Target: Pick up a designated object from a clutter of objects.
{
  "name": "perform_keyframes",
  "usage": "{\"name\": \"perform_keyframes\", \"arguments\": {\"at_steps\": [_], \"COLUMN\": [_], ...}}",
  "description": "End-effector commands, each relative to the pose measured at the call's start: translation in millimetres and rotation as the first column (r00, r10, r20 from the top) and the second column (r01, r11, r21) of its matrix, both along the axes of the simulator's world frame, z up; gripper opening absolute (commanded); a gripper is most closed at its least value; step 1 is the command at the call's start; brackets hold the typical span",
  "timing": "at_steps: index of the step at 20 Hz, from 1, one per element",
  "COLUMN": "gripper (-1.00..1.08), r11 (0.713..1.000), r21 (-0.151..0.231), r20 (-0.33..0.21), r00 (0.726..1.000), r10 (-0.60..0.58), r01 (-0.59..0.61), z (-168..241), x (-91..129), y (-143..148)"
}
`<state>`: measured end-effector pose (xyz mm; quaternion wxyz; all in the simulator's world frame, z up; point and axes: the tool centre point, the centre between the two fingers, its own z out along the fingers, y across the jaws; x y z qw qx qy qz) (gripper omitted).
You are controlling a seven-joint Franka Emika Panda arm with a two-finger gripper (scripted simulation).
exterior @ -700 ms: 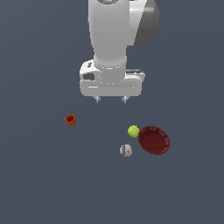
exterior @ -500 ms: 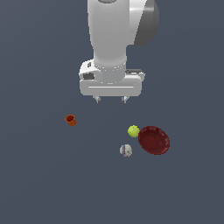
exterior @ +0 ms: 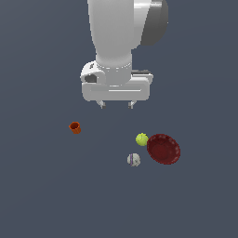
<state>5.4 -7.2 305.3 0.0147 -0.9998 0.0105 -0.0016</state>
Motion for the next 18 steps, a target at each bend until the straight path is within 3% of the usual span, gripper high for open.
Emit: {"name": "perform_keyframes", "arguments": {"at_steps": [1, 10, 18], "gripper": [1.0, 1.0, 1.0], "r11": [1.0, 0.997, 0.979], "r21": [0.001, 0.009, 0.01], "r20": [0.0, -0.001, -0.002], "r00": [1.0, 0.997, 0.979], "r10": [-0.004, -0.074, -0.206], "r01": [0.004, 0.074, 0.206], "z": [-3, -42, -114], "x": [0, 1, -16], "y": [-3, -45, -124]}}
